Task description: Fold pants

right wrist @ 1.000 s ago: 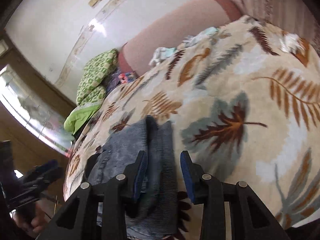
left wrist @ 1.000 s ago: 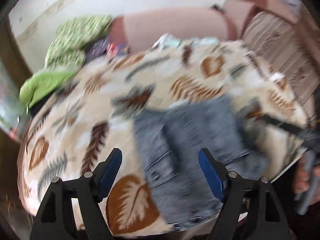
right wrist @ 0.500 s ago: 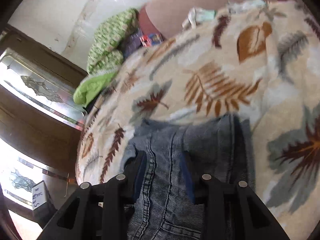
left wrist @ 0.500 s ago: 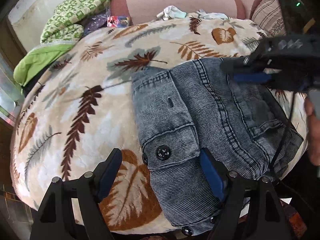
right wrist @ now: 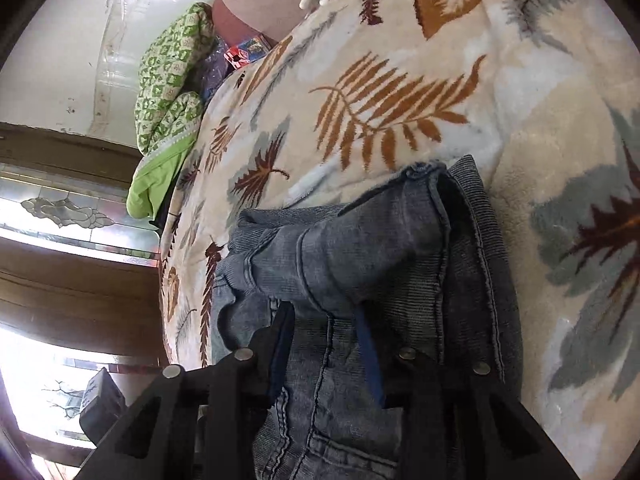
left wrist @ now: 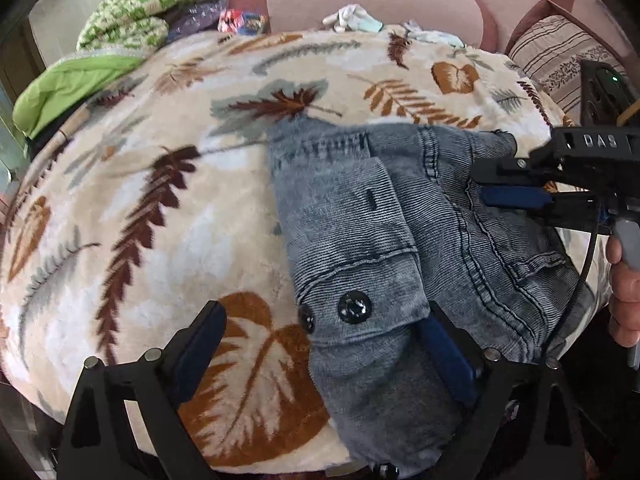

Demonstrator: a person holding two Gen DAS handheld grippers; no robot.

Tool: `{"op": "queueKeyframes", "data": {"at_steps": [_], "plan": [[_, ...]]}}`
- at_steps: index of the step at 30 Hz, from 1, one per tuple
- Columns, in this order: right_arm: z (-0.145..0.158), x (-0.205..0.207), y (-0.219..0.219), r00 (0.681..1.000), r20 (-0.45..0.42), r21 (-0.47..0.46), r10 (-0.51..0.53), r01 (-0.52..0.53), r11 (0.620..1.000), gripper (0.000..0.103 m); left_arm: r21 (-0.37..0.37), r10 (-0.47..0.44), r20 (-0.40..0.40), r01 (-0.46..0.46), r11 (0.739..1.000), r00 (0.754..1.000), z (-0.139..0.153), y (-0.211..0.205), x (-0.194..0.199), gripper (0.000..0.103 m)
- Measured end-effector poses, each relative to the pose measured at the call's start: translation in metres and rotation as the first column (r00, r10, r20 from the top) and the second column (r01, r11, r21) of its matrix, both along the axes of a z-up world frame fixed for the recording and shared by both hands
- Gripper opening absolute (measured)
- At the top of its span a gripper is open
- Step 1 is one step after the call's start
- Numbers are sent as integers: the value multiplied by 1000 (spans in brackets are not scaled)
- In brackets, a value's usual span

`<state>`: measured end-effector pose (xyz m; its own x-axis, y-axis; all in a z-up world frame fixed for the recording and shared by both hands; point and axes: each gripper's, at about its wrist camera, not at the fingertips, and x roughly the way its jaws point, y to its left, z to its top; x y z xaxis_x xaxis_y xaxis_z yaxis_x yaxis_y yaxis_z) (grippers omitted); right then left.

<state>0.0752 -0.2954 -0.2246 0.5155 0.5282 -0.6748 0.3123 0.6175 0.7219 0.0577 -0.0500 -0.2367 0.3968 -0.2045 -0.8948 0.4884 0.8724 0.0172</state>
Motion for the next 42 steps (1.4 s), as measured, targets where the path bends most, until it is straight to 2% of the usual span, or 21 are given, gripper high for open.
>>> {"op": "queueKeyframes", "data": {"at_steps": [6,10,13,16,19,23,27,32,37,39,42], "plan": [[40,-30,5,994,99,-130,48,-35,991,38,-63,8,54,-5,998,999,34,16,-12,97],[52,-47,16,988,123,-202,93,-67,977,38,-52,2,37,0,999,999,33,19,-19,97],[44,-54,23,987,102,-205,121,-98,974,38,-8,-10,12,10,1000,1000,18,15,-24,97],[25,-59,27,990,53,-201,132,-119,972,38,-17,-3,-14,3,1000,1000,7,16,-25,97],[3,-63,26,992,15,-157,122,-118,981,37,-7,-18,-27,18,1000,999,-1,12,-23,97],[-9,-69,21,991,62,-131,115,-106,986,37,-10,-20,-55,19,1000,998,-20,9,-22,100],[-16,-76,18,985,132,-122,113,-97,988,37,-12,-5,-68,4,1000,998,-23,9,-20,103],[-17,-85,21,966,206,-189,154,-116,975,37,56,-39,10,38,998,999,-24,-3,-28,103],[-17,-88,14,971,208,-118,119,-96,988,37,84,-3,20,1,996,1000,-15,-5,-30,103],[-14,-91,11,972,207,-98,110,-91,991,37,115,-16,80,6,993,997,-2,-9,-38,102],[-2,-100,9,963,247,-126,113,-83,989,37,161,-51,211,17,987,976,23,-18,-52,102]]}}
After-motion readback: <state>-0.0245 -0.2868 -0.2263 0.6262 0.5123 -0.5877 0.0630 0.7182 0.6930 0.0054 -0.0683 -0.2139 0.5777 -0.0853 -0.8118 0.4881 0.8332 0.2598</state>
